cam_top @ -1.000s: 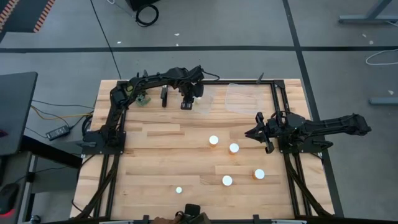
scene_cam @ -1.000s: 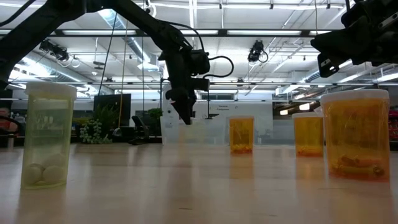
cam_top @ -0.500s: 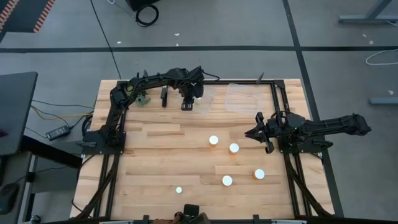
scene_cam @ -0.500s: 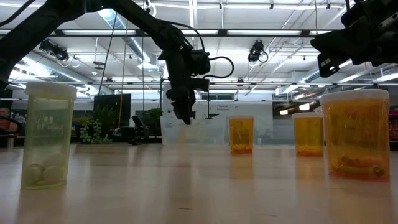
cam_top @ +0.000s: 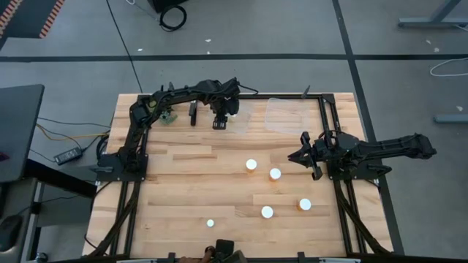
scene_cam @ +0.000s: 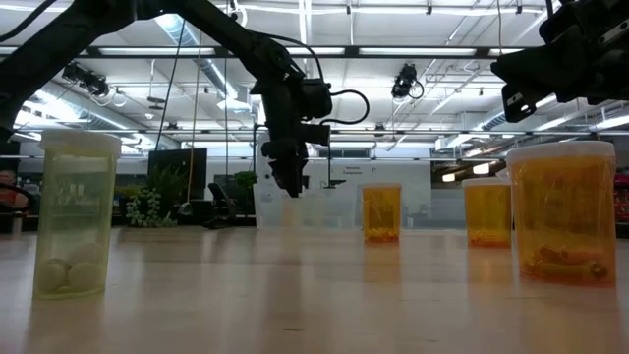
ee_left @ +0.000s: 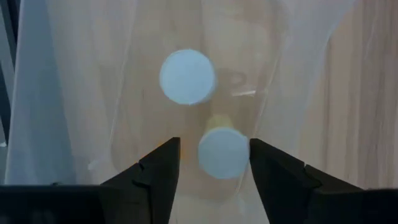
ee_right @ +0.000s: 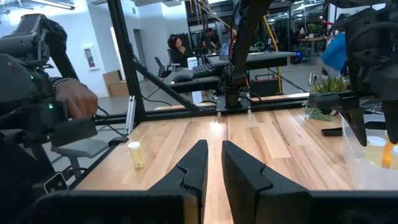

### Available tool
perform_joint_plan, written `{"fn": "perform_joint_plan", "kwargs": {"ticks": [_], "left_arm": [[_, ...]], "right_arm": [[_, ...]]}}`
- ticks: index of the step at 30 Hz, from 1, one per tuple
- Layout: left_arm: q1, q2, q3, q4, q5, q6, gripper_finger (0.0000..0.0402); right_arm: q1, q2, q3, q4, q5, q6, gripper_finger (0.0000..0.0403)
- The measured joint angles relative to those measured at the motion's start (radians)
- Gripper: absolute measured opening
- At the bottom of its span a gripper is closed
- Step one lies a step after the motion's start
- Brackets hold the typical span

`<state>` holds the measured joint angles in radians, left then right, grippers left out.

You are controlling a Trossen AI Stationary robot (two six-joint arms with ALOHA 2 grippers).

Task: Pick and place medicine bottles into bin by pill shape (circle, oval)
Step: Put the small yellow pill bottle into the left transparent bin

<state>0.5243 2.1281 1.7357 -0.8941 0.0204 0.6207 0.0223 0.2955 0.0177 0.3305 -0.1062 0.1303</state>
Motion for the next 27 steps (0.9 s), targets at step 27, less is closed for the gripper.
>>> {"fn": "perform_joint_plan", "kwargs": {"ticks": [27], "left_arm": [[-0.161, -0.003, 0.234, -0.295, 0.057, -0.179, 0.0187]], "right_arm": [[0.000, 0.000, 0.000, 0.000, 0.000, 0.000, 0.0054]]}}
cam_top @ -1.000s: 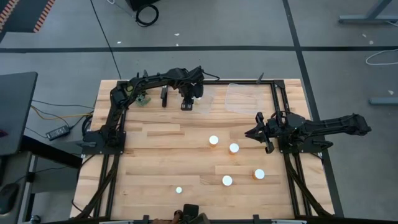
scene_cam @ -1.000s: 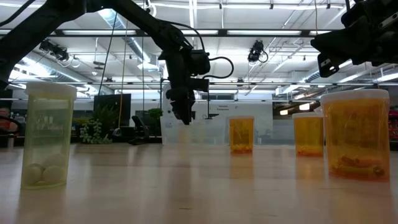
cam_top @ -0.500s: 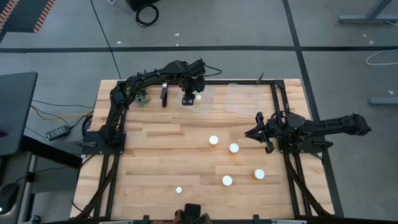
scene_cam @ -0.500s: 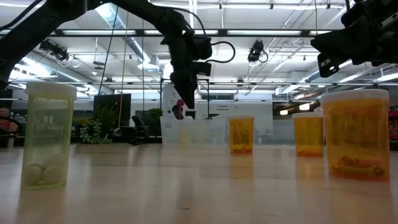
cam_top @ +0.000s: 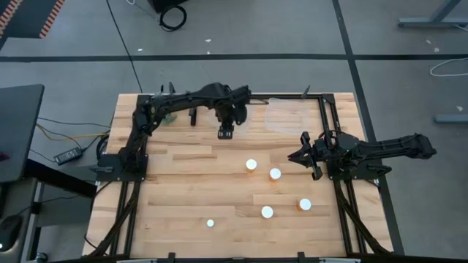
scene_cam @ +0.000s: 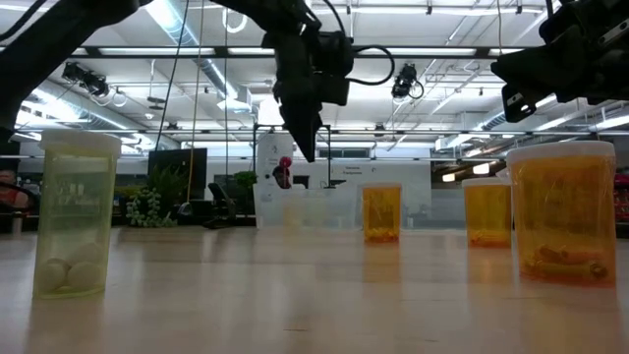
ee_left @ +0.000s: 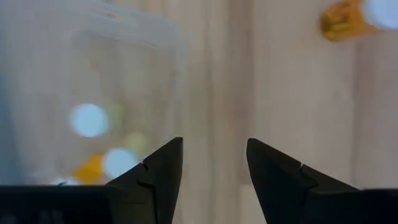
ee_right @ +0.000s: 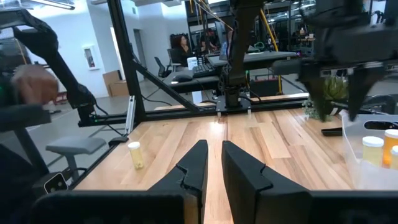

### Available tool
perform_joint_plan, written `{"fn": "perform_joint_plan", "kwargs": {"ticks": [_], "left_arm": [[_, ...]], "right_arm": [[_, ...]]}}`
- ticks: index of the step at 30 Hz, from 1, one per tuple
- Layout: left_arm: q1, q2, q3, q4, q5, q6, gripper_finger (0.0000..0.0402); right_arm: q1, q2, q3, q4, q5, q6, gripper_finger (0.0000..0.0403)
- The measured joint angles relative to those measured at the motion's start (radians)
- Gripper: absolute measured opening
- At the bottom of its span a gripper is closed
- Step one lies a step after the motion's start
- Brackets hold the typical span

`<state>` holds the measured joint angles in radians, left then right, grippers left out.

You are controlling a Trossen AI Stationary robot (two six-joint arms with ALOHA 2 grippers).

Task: Pick and place medicine bottles into bin by pill shape (circle, oval)
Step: Put the small yellow pill bottle into the left transparent bin

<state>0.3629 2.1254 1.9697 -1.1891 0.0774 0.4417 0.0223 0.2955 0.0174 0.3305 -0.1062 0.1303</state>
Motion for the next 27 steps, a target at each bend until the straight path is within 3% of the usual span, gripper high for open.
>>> {"fn": "perform_joint_plan", "kwargs": {"ticks": [14, 27], "left_arm": [[-0.253, -0.007, -0.006, -0.132, -0.006, -0.200, 0.0174], [-0.500, -0.027, -0.099, -0.119, -0.135, -0.430, 0.0172]], "right_arm": [[0.000, 0.000, 0.000, 0.000, 0.000, 0.000, 0.0054], [0.000, 0.000, 0.000, 0.000, 0.000, 0.000, 0.0054]]}}
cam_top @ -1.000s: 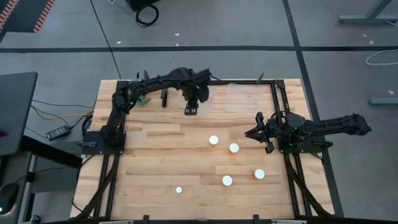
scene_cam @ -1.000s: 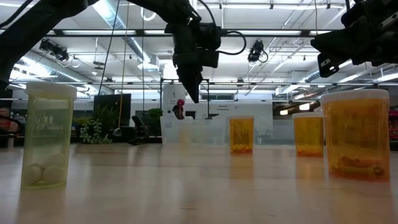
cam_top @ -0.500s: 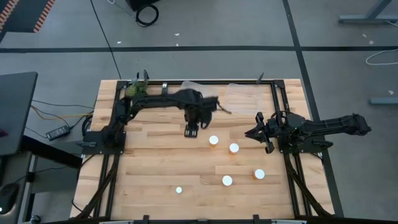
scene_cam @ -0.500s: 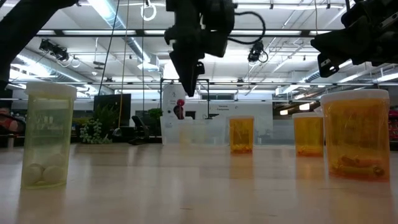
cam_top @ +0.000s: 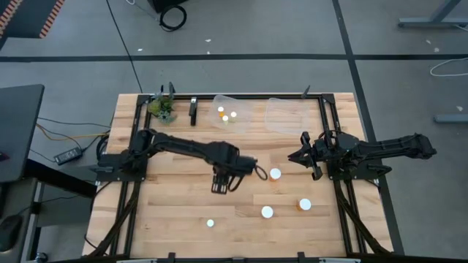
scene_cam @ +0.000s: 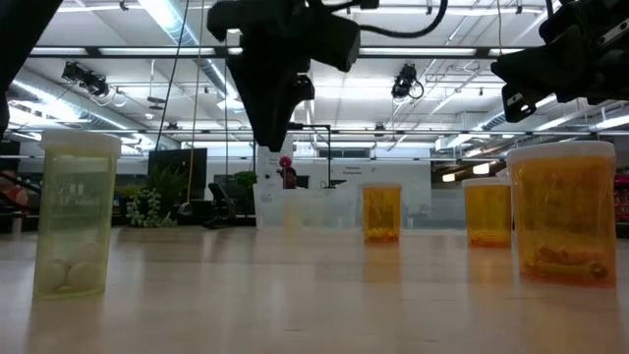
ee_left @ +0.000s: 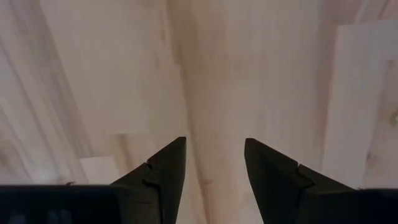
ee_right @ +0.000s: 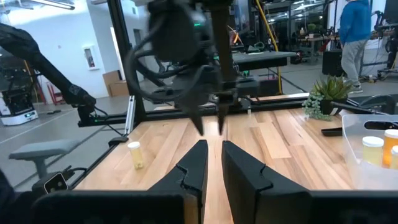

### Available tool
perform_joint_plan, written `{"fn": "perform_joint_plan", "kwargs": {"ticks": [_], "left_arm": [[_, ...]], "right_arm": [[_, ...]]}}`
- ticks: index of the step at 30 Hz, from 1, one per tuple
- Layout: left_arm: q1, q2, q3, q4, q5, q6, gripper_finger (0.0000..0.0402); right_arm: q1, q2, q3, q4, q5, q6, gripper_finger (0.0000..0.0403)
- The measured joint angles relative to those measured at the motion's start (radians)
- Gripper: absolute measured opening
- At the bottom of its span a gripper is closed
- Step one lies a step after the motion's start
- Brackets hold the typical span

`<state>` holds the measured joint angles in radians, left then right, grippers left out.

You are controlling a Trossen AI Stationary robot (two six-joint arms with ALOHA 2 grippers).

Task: Pick and place medicine bottles into bin by pill shape (circle, oval)
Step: Put the small yellow pill bottle into the left transparent bin

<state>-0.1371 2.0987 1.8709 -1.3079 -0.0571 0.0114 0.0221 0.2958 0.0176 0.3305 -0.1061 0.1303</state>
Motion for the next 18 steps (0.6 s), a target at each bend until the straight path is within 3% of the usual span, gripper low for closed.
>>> {"fn": "perform_joint_plan", "kwargs": {"ticks": [18], "left_arm": [[-0.216, -0.003, 0.000, -0.046, -0.252, -0.141, 0.0172]], "right_arm": [[0.000, 0.000, 0.000, 0.000, 0.000, 0.000, 0.0054]]}}
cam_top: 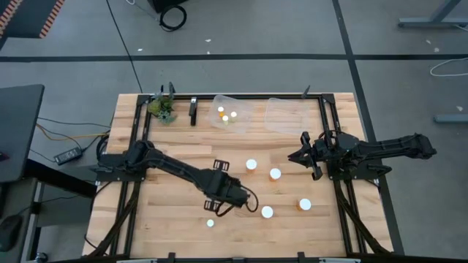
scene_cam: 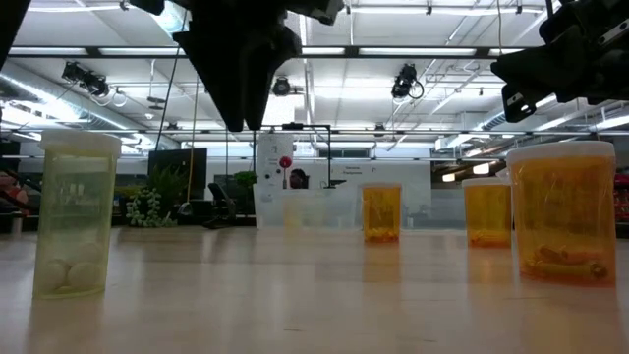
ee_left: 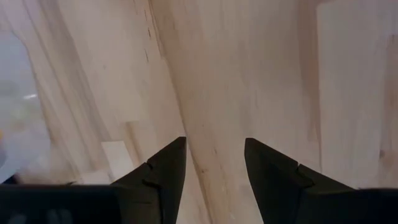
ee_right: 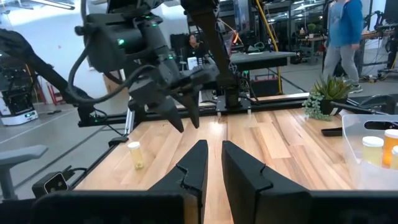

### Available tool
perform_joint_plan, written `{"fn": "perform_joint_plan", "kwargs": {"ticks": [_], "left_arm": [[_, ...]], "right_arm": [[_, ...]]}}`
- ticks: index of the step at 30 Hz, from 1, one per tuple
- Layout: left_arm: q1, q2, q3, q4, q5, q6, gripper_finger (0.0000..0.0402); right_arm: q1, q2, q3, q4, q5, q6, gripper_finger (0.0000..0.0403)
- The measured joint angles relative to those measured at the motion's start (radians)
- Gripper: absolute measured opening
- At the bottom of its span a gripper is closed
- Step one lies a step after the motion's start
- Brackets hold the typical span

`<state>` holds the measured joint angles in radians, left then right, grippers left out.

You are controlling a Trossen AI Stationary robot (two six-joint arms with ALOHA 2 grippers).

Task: Pick and place medicine bottles into bin by pill shape (circle, oval)
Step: Put the small yellow pill bottle into the left transparent bin

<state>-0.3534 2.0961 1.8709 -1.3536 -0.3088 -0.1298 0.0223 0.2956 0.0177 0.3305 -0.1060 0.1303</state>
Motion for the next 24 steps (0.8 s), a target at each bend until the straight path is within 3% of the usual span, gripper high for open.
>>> {"fn": "perform_joint_plan", "kwargs": {"ticks": [4, 8, 18, 24], "left_arm": [[-0.025, -0.004, -0.033, 0.008, -0.015, -0.017, 0.0172], [-0.046, -0.035, -0.142, 0.035, -0.037, -0.042, 0.0172], [-0.090, -0.244, -0.386, 0.154, -0.036, -0.201, 0.0172], [-0.144, -0.336, -0.507, 0.272, 0.029, -0.306, 0.0172]], "right_arm": [[0.000, 0.000, 0.000, 0.000, 0.000, 0.000, 0.0054], [0.000, 0.000, 0.000, 0.000, 0.000, 0.000, 0.0054], [0.000, 0.000, 0.000, 0.000, 0.000, 0.000, 0.0054], [0.000, 0.000, 0.000, 0.000, 0.000, 0.000, 0.0054]]}}
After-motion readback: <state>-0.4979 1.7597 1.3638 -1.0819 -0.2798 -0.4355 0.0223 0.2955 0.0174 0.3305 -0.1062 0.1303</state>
